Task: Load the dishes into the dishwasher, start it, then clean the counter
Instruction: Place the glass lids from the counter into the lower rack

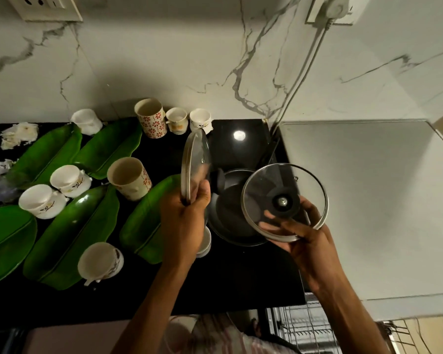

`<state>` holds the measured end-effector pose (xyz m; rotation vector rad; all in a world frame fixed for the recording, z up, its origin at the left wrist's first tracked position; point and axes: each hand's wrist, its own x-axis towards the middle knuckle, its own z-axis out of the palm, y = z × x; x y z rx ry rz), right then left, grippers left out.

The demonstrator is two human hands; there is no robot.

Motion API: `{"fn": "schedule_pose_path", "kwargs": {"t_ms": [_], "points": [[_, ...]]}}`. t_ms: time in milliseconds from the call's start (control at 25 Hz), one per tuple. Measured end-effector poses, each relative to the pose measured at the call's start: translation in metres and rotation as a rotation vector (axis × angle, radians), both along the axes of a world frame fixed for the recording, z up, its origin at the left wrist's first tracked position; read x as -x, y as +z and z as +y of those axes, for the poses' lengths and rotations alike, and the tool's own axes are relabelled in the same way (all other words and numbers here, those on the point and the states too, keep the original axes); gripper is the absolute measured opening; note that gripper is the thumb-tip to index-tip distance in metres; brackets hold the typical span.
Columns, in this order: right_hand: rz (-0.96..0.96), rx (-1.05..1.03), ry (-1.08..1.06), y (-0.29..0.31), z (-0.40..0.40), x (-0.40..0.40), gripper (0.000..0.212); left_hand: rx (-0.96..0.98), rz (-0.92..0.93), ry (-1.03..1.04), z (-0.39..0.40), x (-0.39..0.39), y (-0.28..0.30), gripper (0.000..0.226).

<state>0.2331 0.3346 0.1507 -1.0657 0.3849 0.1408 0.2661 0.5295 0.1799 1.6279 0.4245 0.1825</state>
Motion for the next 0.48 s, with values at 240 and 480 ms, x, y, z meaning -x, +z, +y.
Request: {"fn": "schedule_pose_path", "kwargs": {"t_ms": [240, 480], "points": [[0.011, -0.028, -0.006, 0.003, -0.022, 0.055, 0.056, 0.155, -0.015, 0.051, -0.031, 0.063, 0.003, 0.038], [0.042, -0.03, 0.045, 0.0, -0.064, 0.123, 0.059, 0.174, -0.038, 0.046, -0.081, 0.145, -0.007, 0.037]]}}
